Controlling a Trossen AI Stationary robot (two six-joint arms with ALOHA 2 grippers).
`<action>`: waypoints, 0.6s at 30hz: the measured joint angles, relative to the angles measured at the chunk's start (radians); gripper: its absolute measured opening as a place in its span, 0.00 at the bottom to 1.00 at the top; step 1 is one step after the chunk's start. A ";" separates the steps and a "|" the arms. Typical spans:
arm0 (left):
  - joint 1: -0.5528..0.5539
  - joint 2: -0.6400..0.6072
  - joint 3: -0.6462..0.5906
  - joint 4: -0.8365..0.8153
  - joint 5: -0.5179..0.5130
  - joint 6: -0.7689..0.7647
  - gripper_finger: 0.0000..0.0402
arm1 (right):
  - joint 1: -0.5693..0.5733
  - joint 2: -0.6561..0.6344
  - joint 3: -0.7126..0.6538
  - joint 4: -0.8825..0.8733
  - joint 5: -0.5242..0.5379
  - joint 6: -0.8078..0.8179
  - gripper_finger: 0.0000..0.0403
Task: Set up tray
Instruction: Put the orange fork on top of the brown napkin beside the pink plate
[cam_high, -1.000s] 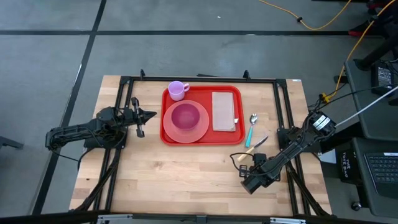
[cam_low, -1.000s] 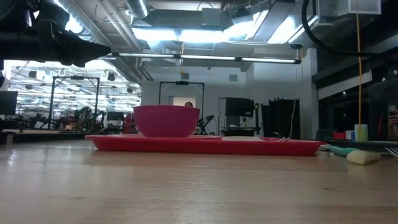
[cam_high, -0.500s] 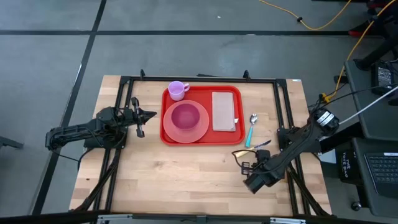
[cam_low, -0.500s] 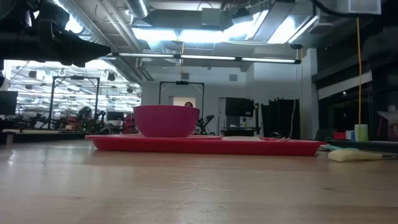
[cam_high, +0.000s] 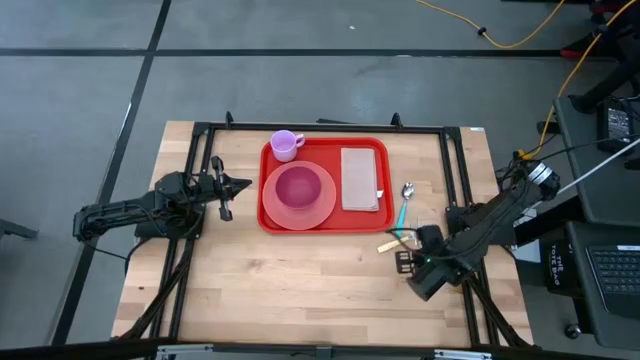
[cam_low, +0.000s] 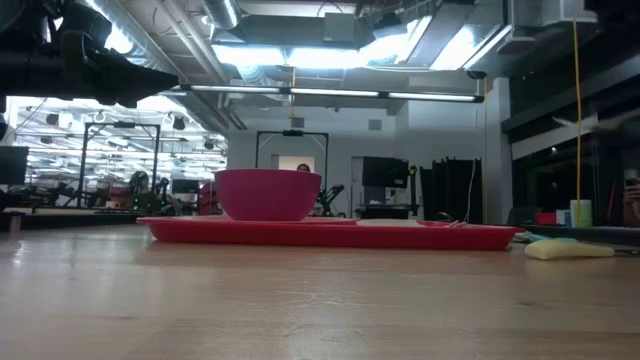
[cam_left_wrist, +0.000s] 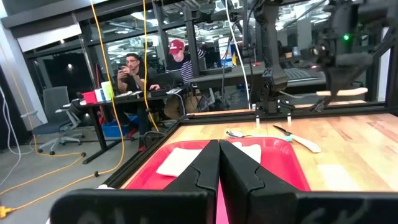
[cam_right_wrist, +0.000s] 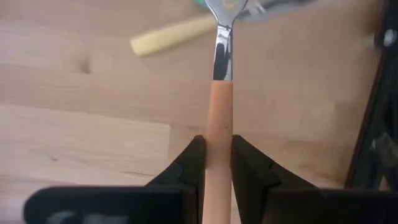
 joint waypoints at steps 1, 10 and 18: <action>0.000 0.000 0.000 0.000 0.000 0.000 0.01 | 0.000 -0.019 0.000 -0.011 0.019 -0.018 0.14; 0.000 0.000 0.000 0.005 0.000 0.000 0.01 | -0.041 -0.123 -0.032 -0.105 0.136 -0.217 0.14; 0.000 0.000 0.000 0.008 0.000 0.000 0.01 | -0.087 -0.124 -0.083 -0.058 0.192 -0.407 0.14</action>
